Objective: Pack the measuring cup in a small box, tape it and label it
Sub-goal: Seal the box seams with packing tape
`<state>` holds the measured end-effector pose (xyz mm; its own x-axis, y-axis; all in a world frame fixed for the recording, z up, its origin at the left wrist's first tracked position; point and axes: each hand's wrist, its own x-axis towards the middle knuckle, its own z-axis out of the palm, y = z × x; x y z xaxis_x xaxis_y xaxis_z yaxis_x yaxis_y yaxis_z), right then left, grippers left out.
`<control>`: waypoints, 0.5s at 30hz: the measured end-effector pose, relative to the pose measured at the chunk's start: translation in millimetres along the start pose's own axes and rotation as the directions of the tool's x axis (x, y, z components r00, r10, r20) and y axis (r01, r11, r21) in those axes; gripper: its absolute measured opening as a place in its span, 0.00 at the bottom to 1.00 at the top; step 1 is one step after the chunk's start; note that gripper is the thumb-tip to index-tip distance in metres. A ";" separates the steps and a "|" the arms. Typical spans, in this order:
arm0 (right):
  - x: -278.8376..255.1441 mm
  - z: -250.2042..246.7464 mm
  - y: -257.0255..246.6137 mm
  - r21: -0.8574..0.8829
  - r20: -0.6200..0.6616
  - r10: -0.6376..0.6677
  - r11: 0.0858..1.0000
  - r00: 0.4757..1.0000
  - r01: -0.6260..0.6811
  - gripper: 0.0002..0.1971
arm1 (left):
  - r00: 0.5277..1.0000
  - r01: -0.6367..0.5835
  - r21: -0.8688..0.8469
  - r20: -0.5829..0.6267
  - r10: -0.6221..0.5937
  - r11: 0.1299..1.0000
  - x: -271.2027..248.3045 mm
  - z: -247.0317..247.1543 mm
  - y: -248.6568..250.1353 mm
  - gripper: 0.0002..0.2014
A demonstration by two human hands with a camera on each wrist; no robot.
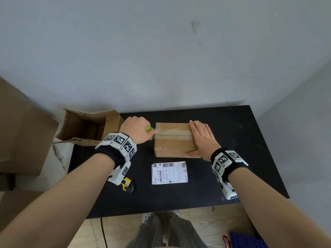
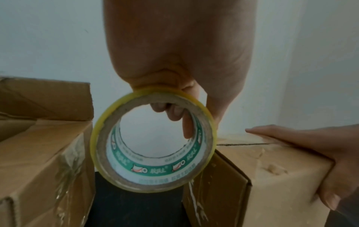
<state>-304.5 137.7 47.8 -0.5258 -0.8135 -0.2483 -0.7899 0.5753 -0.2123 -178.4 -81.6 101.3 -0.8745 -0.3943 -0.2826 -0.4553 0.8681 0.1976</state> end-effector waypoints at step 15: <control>1.5 1.4 1.9 -0.032 0.008 -0.008 0.999 1.000 0.009 0.59 | 0.996 0.063 0.007 0.063 -0.063 0.998 14.8 14.0 -2.0 0.20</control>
<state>-306.3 137.6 45.7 -0.5166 -0.8176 -0.2545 -0.8041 0.5653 -0.1840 -188.0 -84.9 83.6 -0.8317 -0.4284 -0.3531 -0.5080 0.8439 0.1725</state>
